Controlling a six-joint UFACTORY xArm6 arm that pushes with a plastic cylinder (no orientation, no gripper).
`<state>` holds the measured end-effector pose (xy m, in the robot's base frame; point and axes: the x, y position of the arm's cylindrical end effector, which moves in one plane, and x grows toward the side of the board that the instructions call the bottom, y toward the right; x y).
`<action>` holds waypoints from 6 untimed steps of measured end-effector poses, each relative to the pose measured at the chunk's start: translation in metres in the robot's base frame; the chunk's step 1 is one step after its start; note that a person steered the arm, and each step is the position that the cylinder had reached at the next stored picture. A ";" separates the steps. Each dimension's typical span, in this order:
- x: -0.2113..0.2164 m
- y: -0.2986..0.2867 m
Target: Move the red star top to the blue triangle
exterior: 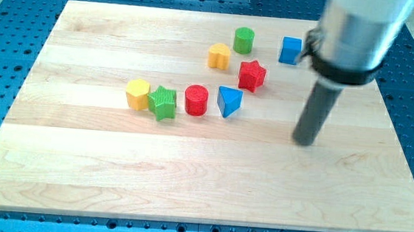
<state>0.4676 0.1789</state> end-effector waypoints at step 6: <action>-0.088 -0.091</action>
